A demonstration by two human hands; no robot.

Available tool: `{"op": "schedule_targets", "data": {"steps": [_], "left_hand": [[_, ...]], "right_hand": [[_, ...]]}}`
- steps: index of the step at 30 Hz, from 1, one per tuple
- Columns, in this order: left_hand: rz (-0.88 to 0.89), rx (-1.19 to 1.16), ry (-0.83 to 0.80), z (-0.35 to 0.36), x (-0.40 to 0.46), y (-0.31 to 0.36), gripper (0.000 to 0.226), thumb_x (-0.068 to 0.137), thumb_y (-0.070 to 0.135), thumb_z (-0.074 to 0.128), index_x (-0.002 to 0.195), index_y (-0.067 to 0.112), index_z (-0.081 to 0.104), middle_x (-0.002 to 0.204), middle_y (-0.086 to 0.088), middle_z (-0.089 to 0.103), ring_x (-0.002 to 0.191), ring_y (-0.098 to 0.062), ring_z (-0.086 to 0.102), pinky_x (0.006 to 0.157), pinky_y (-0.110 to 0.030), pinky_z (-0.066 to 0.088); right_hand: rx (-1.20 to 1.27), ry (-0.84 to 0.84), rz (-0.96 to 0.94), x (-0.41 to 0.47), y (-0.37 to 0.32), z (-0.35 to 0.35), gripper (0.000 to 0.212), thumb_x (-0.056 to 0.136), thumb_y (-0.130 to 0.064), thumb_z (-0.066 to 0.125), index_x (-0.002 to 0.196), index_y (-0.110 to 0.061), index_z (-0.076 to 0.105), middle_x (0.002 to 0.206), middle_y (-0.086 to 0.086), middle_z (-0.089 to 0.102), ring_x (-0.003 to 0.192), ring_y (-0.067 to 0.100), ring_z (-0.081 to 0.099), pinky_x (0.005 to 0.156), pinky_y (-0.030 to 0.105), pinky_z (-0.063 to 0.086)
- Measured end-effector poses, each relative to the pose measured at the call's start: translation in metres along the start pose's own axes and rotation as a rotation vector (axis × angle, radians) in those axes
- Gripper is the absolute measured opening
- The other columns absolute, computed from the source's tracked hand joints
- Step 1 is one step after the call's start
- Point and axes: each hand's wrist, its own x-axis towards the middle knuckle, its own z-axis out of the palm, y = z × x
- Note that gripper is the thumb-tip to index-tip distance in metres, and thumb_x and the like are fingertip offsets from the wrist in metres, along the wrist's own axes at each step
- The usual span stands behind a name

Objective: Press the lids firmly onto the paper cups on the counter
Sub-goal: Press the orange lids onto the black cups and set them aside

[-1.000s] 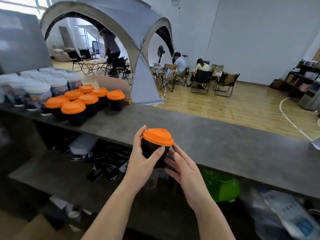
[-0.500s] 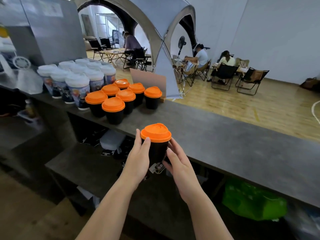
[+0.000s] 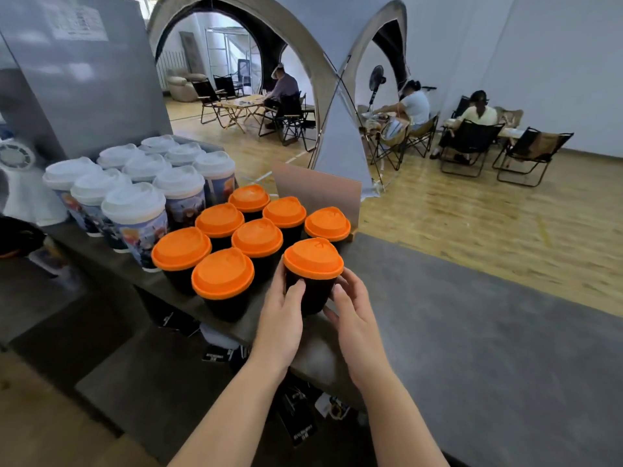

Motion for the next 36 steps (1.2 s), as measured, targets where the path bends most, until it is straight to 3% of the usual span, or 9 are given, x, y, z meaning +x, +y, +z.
{"op": "schedule_targets", "data": {"steps": [2, 5, 8, 12, 17, 20, 25, 29, 36], "left_hand": [[-0.009, 0.008, 0.012, 0.002, 0.013, -0.007, 0.051, 0.104, 0.031, 0.046, 0.151, 0.045, 0.031, 0.149, 0.025, 0.038, 0.137, 0.005, 0.031, 0.110, -0.023, 0.027], [-0.029, 0.029, 0.038, 0.002, 0.027, -0.019, 0.057, 0.100, 0.032, 0.052, 0.151, 0.045, 0.032, 0.153, 0.022, 0.040, 0.143, -0.003, 0.033, 0.120, -0.037, 0.028], [-0.077, 0.020, 0.097, 0.003, 0.031, -0.026, 0.063, 0.096, 0.024, 0.060, 0.152, 0.036, 0.031, 0.148, 0.013, 0.047, 0.137, -0.009, 0.041, 0.115, -0.037, 0.035], [-0.059, 0.095, 0.168, 0.007, 0.031, -0.030, 0.065, 0.094, 0.022, 0.064, 0.149, 0.033, 0.032, 0.142, 0.012, 0.049, 0.129, -0.008, 0.045, 0.102, -0.029, 0.037], [-0.048, 0.164, 0.177, 0.009, 0.029, -0.034, 0.068, 0.094, 0.024, 0.065, 0.151, 0.033, 0.030, 0.148, 0.011, 0.048, 0.136, -0.010, 0.044, 0.113, -0.038, 0.038], [-0.047, 0.183, 0.167, 0.009, 0.026, -0.032, 0.069, 0.094, 0.023, 0.064, 0.152, 0.033, 0.029, 0.150, 0.012, 0.046, 0.138, -0.010, 0.042, 0.111, -0.032, 0.036], [-0.083, 0.174, 0.116, -0.002, 0.011, -0.021, 0.073, 0.097, 0.022, 0.061, 0.157, 0.033, 0.020, 0.158, 0.009, 0.034, 0.140, -0.011, 0.039, 0.107, -0.028, 0.035], [-0.117, 0.161, 0.048, -0.017, -0.022, -0.018, 0.058, 0.100, 0.021, 0.056, 0.152, 0.031, 0.033, 0.151, 0.006, 0.042, 0.121, -0.001, 0.043, 0.097, -0.024, 0.036], [0.040, 0.334, -0.128, -0.026, -0.111, -0.016, 0.040, 0.100, 0.025, 0.055, 0.140, 0.032, 0.051, 0.142, 0.010, 0.054, 0.128, -0.003, 0.049, 0.105, -0.024, 0.038]], "right_hand": [[-0.024, 0.015, -0.006, 0.016, 0.003, 0.005, 0.034, 0.105, -0.023, 0.045, 0.138, -0.032, 0.045, 0.135, -0.018, 0.053, 0.123, -0.006, 0.051, 0.109, 0.032, 0.044], [-0.027, 0.026, -0.014, 0.033, 0.008, 0.011, 0.031, 0.104, -0.021, 0.047, 0.131, -0.034, 0.047, 0.129, -0.020, 0.055, 0.114, -0.015, 0.053, 0.104, 0.022, 0.046], [-0.061, 0.021, -0.014, 0.038, 0.013, 0.013, 0.032, 0.103, -0.018, 0.049, 0.129, -0.037, 0.047, 0.129, -0.020, 0.057, 0.114, -0.015, 0.053, 0.094, 0.010, 0.046], [-0.103, 0.002, -0.011, 0.039, 0.018, 0.014, 0.038, 0.102, -0.019, 0.051, 0.130, -0.044, 0.046, 0.133, -0.022, 0.056, 0.122, -0.012, 0.050, 0.102, 0.018, 0.044], [-0.117, 0.014, 0.009, 0.040, 0.020, 0.015, 0.042, 0.102, -0.017, 0.051, 0.134, -0.043, 0.045, 0.134, -0.022, 0.057, 0.122, -0.012, 0.051, 0.102, 0.018, 0.044], [-0.133, 0.024, 0.037, 0.038, 0.018, 0.016, 0.043, 0.102, -0.016, 0.051, 0.134, -0.042, 0.044, 0.134, -0.021, 0.056, 0.121, -0.013, 0.051, 0.102, 0.016, 0.044], [-0.086, 0.119, 0.124, 0.022, 0.008, 0.017, 0.045, 0.103, -0.021, 0.048, 0.146, -0.031, 0.038, 0.142, -0.011, 0.046, 0.132, 0.004, 0.044, 0.116, 0.034, 0.036], [0.010, 0.215, 0.200, -0.008, -0.003, 0.011, 0.033, 0.103, -0.028, 0.048, 0.134, -0.038, 0.045, 0.136, -0.009, 0.052, 0.129, 0.010, 0.050, 0.114, 0.041, 0.039], [-0.009, 0.280, 0.136, -0.100, -0.032, -0.005, 0.031, 0.103, -0.028, 0.046, 0.134, -0.033, 0.048, 0.126, -0.011, 0.055, 0.122, 0.009, 0.054, 0.111, 0.038, 0.043]]}}
